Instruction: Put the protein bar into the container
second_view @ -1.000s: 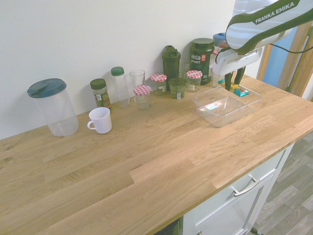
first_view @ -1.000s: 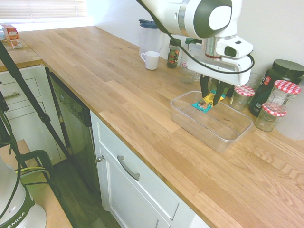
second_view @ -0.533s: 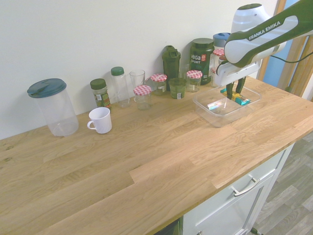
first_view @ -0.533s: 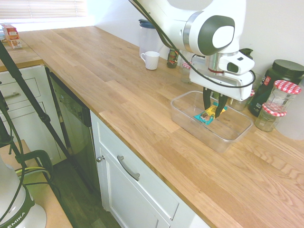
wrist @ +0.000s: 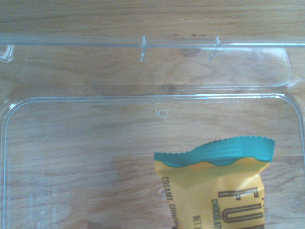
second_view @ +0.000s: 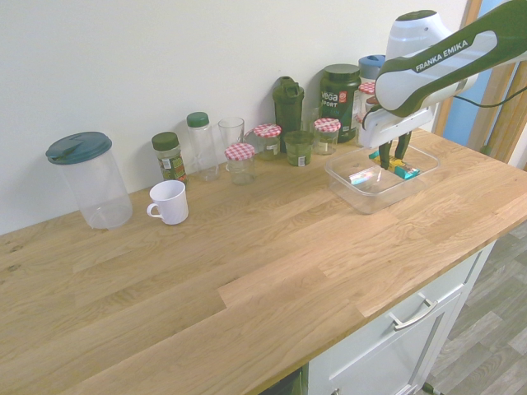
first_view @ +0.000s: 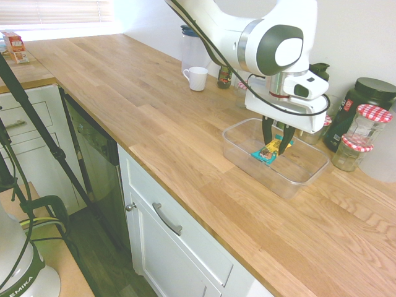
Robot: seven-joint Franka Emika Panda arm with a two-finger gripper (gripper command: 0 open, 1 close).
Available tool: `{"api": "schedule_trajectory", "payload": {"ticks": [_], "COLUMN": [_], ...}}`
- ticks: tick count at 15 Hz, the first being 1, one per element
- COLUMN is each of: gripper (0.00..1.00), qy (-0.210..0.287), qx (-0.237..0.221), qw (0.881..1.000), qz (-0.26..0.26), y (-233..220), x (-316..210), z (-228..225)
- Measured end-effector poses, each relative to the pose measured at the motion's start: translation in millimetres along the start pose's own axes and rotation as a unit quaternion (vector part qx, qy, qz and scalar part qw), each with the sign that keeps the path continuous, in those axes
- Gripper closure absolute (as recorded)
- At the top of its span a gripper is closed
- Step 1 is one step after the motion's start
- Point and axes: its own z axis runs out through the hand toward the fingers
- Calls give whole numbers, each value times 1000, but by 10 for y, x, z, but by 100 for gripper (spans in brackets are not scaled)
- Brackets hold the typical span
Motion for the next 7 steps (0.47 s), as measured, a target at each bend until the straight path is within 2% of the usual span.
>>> {"api": "schedule_trajectory", "payload": {"ticks": [7], "gripper": [0], "qy": [3], "qx": [8], "qw": [1000], "qz": [5], "y": [112], "x": [-8], "z": [-53]}}
